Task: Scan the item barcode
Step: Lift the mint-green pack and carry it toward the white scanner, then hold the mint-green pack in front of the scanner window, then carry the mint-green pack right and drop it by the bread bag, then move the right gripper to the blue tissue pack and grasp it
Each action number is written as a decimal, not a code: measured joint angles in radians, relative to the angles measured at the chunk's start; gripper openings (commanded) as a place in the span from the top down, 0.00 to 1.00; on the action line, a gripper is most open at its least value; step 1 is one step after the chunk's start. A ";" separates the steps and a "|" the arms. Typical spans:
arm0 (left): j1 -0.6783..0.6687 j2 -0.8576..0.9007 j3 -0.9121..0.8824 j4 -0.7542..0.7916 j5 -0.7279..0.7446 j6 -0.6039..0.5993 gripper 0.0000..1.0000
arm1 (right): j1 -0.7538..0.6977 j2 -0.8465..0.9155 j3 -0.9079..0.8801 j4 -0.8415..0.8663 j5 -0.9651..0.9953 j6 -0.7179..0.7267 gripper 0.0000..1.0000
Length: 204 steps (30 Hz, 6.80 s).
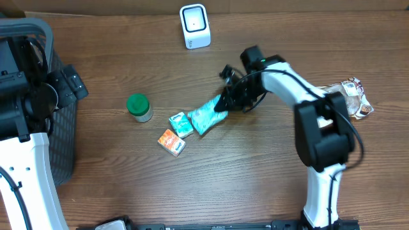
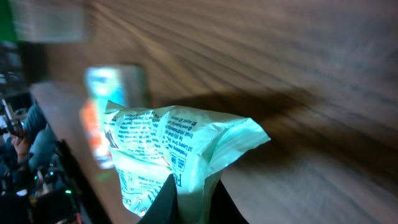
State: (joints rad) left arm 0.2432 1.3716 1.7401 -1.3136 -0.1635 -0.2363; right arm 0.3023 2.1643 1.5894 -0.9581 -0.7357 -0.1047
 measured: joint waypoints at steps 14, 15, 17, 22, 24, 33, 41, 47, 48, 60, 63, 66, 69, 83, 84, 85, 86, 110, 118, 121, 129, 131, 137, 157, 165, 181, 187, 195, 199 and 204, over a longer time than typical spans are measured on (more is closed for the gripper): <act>0.000 0.000 0.000 0.000 0.000 0.000 0.00 | -0.032 -0.570 0.021 0.011 -0.050 0.054 0.96; 0.000 0.000 0.000 0.000 0.000 0.000 0.00 | -0.032 -0.575 0.021 0.009 -0.051 0.058 0.96; 0.000 0.000 0.000 0.000 0.000 0.000 0.01 | -0.032 -0.576 0.021 0.001 -0.050 0.064 0.96; 0.000 0.000 0.000 0.000 0.000 0.000 0.00 | -0.031 -0.576 0.021 -0.004 -0.014 0.076 0.96; 0.000 0.000 0.000 0.000 0.000 0.000 0.00 | -0.025 -0.576 0.021 -0.003 0.050 0.096 0.96; 0.000 0.000 0.000 0.000 0.000 0.000 0.00 | 0.130 -0.559 0.031 0.062 0.521 0.180 0.96; 0.000 0.000 0.000 0.000 0.000 0.000 0.00 | 0.196 -0.441 0.090 0.531 0.919 0.070 0.96; 0.000 0.000 0.000 0.001 0.000 0.000 0.01 | 0.197 -0.285 0.108 0.842 1.045 -0.193 0.96; 0.000 0.000 0.000 0.001 0.000 0.000 0.00 | 0.197 -0.229 0.108 0.901 1.061 -0.298 0.96; 0.000 0.000 0.000 0.000 0.000 0.000 0.00 | 0.209 0.076 0.105 1.387 1.189 -0.826 0.96; 0.000 0.000 0.000 0.000 0.000 0.000 0.01 | 0.209 0.121 0.105 1.445 1.201 -0.904 0.96; 0.000 0.000 0.000 0.000 0.000 0.000 0.00 | 0.209 0.169 0.105 1.469 1.204 -0.970 0.96; 0.000 0.000 0.000 0.000 0.000 0.000 0.00 | 0.209 0.212 0.105 1.490 1.205 -1.006 0.96; 0.000 0.000 0.000 0.000 0.000 0.000 0.00 | 0.238 0.238 0.106 1.588 1.245 -1.021 0.96; 0.000 0.000 0.000 0.000 0.000 0.000 0.00 | 0.247 0.238 0.106 1.588 1.262 -1.014 0.96; 0.000 0.000 0.000 0.000 0.000 0.000 0.01 | 0.258 0.238 0.106 1.587 1.271 -1.007 0.96; 0.000 0.000 0.000 0.000 0.000 0.000 0.00 | 0.271 0.237 0.106 1.587 1.292 -0.997 0.96; 0.000 0.000 0.000 0.000 0.000 0.000 0.00 | 0.187 -0.623 0.118 -0.082 0.922 -0.036 0.96; 0.000 0.000 0.000 0.000 0.000 0.000 0.00 | -0.116 -0.640 0.079 -0.369 0.830 0.161 0.96; 0.000 0.000 0.000 0.000 0.000 0.000 0.00 | -0.210 -0.630 0.009 -0.350 0.818 0.198 0.96; 0.000 0.000 0.000 0.000 0.000 0.000 0.01 | -0.381 -0.591 -0.235 -0.146 0.774 0.283 0.96; 0.000 0.000 0.000 0.000 0.000 0.000 0.00 | -0.392 -0.588 -0.278 -0.108 0.751 0.291 0.96; 0.000 0.000 0.000 0.000 0.000 0.000 0.00 | -0.391 -0.587 -0.328 -0.043 0.704 0.303 0.96; 0.000 0.000 0.000 0.000 0.000 0.000 0.00 | -0.391 -0.587 -0.328 0.051 0.651 0.314 0.00; 0.000 0.000 0.000 0.000 0.000 0.000 0.00 | -0.385 -0.587 -0.328 0.159 0.219 0.315 0.00; 0.000 0.000 0.000 0.000 0.000 0.000 0.00 | 0.073 -0.492 -0.328 0.298 0.232 0.494 0.39; 0.000 0.000 0.000 0.000 0.000 0.000 0.00 | 0.200 -0.340 -0.328 0.346 0.275 0.607 0.45; 0.000 0.000 0.000 0.000 0.000 0.000 0.00 | 0.284 -0.266 -0.328 0.408 0.291 0.652 0.56; 0.000 0.000 0.000 0.000 0.000 0.000 0.00 | 0.314 -0.245 -0.328 0.440 0.296 0.683 0.60; 0.000 0.000 0.000 0.000 0.000 0.000 0.01 | 0.343 -0.194 -0.328 0.445 0.330 0.732 0.60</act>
State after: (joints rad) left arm 0.2432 1.3720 1.7401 -1.3132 -0.1635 -0.2363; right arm 0.6453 1.9705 1.2617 -0.5129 -0.4057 0.6273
